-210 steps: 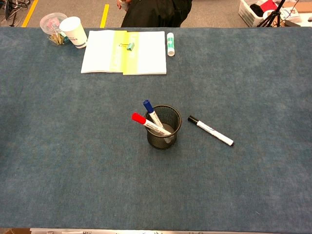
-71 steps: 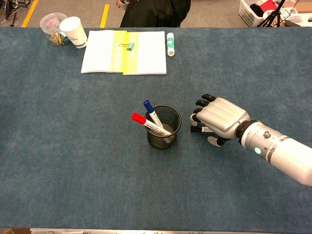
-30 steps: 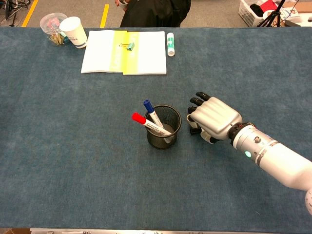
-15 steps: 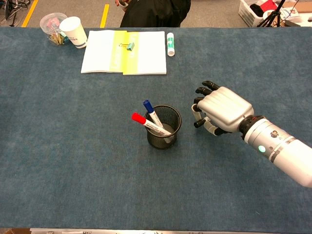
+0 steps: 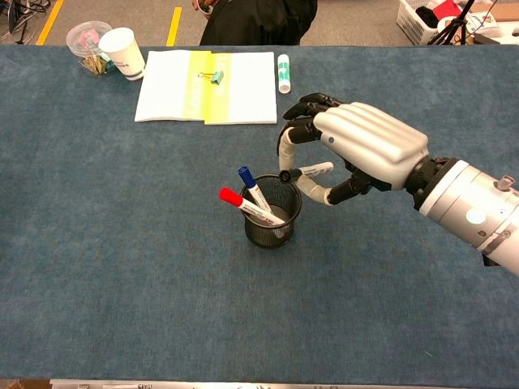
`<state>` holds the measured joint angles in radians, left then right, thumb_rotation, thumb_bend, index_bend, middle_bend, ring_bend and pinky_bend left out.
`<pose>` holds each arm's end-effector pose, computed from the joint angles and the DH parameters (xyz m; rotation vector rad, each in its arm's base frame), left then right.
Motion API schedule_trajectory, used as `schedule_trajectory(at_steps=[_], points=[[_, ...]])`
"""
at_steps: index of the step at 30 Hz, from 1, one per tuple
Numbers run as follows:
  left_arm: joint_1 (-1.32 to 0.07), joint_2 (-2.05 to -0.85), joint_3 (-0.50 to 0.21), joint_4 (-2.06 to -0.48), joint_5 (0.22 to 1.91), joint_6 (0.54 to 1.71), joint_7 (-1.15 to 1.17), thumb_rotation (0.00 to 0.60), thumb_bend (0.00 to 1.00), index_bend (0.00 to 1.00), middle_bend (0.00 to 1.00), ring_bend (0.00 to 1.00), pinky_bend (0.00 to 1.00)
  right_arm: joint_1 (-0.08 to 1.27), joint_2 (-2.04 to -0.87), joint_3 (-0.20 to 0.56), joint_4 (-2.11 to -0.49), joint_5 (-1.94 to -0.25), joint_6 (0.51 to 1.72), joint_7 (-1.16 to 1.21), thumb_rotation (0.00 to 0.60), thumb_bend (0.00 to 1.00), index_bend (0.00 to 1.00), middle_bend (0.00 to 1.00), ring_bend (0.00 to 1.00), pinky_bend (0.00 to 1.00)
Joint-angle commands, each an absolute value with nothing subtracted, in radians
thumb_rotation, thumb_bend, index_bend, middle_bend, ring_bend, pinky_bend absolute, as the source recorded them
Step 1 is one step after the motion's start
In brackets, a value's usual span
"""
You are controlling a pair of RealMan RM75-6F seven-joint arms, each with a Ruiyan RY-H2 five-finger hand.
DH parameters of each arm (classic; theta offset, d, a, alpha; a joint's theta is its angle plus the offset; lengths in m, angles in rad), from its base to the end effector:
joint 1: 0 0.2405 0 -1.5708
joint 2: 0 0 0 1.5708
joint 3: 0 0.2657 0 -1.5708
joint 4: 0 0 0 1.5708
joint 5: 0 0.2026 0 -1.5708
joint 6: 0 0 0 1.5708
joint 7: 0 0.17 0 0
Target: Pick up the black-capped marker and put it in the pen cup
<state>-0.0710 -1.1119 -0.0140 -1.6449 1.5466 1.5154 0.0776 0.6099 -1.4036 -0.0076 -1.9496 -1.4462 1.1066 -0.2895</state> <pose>-0.3075 0.1949 0.1654 -1.4373 -0.8564 -0.8782 -0.0968 -0.2492 0.0071 2.0820 -1.0395 1.2192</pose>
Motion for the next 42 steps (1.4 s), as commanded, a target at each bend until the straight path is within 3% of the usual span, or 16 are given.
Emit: schedule_trajectory(at_steps=[1,9,28,31,36,38,42], points=[[-0.068,-1.108,-0.013,-1.652,1.546,1.519,0.084,0.600,0.15,0.17,0.18,0.18,0.15,0.626,-1.405,0.011,-1.962,-1.558,1.088,-0.015,0.600,0.39,0.60,0.39,0.14,0.03],[-0.065,-1.099,-0.013,-1.670,1.543,1.520,0.102,0.600,0.15,0.17,0.18,0.18,0.15,0.639,-1.433,0.008,-1.888,-1.637,1.098,0.270,0.600,0.39,0.61,0.40,0.15,0.03],[-0.063,-1.102,-0.014,-1.661,1.525,1.506,0.096,0.600,0.15,0.17,0.18,0.18,0.15,0.658,-1.555,0.010,-1.649,-1.603,1.052,0.401,0.600,0.39,0.61,0.40,0.15,0.03],[-0.065,-1.106,-0.014,-1.656,1.532,1.507,0.091,0.600,0.15,0.17,0.18,0.18,0.15,0.656,-1.571,0.008,-1.617,-1.605,1.055,0.354,0.600,0.38,0.52,0.36,0.14,0.03],[-0.069,-1.106,-0.018,-1.655,1.534,1.506,0.093,0.600,0.15,0.17,0.18,0.18,0.15,0.653,-1.565,0.005,-1.619,-1.605,1.055,0.317,0.600,0.23,0.27,0.27,0.06,0.00],[-0.071,-1.107,-0.018,-1.654,1.533,1.502,0.094,0.600,0.15,0.17,0.18,0.18,0.15,0.646,-1.565,0.009,-1.625,-1.609,1.074,0.303,0.600,0.20,0.21,0.25,0.05,0.00],[-0.076,-1.109,-0.019,-1.655,1.529,1.493,0.097,0.600,0.15,0.17,0.18,0.18,0.15,0.635,-1.541,0.015,-1.655,-1.623,1.107,0.274,0.600,0.20,0.18,0.25,0.05,0.00]])
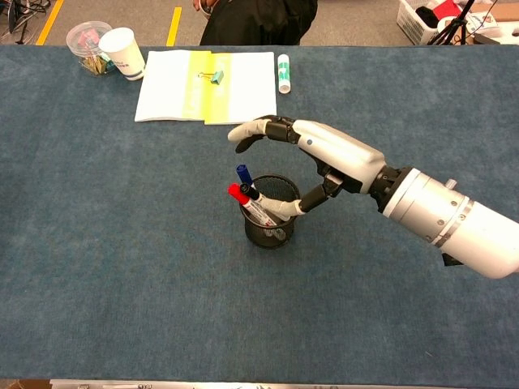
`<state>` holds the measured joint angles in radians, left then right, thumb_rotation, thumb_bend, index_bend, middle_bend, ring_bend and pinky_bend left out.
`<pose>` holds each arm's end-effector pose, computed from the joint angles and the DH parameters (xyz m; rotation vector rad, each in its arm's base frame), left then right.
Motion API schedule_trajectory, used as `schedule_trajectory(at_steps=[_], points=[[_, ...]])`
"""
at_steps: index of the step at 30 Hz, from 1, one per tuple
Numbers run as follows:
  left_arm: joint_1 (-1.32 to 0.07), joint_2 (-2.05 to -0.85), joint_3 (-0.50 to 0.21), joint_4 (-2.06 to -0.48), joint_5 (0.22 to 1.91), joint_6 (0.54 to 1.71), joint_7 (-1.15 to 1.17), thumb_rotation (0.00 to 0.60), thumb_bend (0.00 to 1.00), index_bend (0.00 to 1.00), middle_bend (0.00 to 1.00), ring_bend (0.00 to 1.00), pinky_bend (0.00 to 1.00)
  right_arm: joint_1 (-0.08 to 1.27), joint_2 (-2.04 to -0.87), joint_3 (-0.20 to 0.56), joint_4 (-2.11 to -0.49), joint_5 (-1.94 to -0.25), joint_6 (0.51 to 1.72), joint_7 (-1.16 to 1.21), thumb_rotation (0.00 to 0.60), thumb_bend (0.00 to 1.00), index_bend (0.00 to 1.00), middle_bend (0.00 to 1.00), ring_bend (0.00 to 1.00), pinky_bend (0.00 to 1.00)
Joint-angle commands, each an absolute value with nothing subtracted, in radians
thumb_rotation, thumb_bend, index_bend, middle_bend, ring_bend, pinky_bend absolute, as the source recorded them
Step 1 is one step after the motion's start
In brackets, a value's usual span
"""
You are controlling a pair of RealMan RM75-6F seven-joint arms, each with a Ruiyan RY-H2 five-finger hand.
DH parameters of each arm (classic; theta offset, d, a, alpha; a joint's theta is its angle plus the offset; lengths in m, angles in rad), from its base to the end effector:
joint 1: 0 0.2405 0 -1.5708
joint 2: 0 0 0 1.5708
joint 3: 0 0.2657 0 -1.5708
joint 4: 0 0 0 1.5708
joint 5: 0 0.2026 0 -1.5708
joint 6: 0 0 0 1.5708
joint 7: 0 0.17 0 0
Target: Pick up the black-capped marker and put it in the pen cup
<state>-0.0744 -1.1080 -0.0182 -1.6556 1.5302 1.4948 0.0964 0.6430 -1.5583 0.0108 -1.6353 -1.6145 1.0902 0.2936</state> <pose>-0.3085 0.1967 0.1642 -1.4402 -0.8636 -0.8534 -0.1035 -0.2695 -0.0350 2.0344 -1.4047 1.4740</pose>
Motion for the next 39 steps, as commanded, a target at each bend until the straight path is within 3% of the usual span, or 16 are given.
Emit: schedule_trajectory(at_steps=[1,12,16,27,39], points=[[-0.078,-1.109,-0.020,-1.655,1.529,1.490,0.099,0.600,0.15,0.17,0.18,0.18,0.15,0.630,-1.526,0.016,-1.667,-1.625,1.118,0.250,0.600,0.20,0.18,0.25,0.05,0.00],[-0.101,-1.139,-0.030,-1.626,1.520,1.463,0.095,0.600,0.15,0.17,0.18,0.18,0.15,0.454,-1.371,0.018,-1.758,-1.524,1.317,-0.346,0.600,0.25,0.24,0.30,0.10,0.00],[-0.111,-1.150,-0.034,-1.614,1.519,1.455,0.100,0.600,0.15,0.17,0.18,0.18,0.15,0.392,-1.335,0.014,-1.784,-1.467,1.375,-0.463,0.600,0.25,0.24,0.30,0.10,0.00],[-0.124,-1.182,-0.042,-1.597,1.517,1.453,0.110,0.600,0.15,0.17,0.18,0.18,0.15,0.279,-1.284,-0.002,-1.754,-1.445,1.473,-0.445,0.600,0.26,0.26,0.31,0.10,0.00],[-0.125,-1.182,-0.040,-1.596,1.511,1.454,0.107,0.600,0.15,0.17,0.18,0.18,0.15,0.259,-1.300,0.005,-1.739,-1.477,1.452,-0.395,0.600,0.26,0.26,0.31,0.10,0.00]])
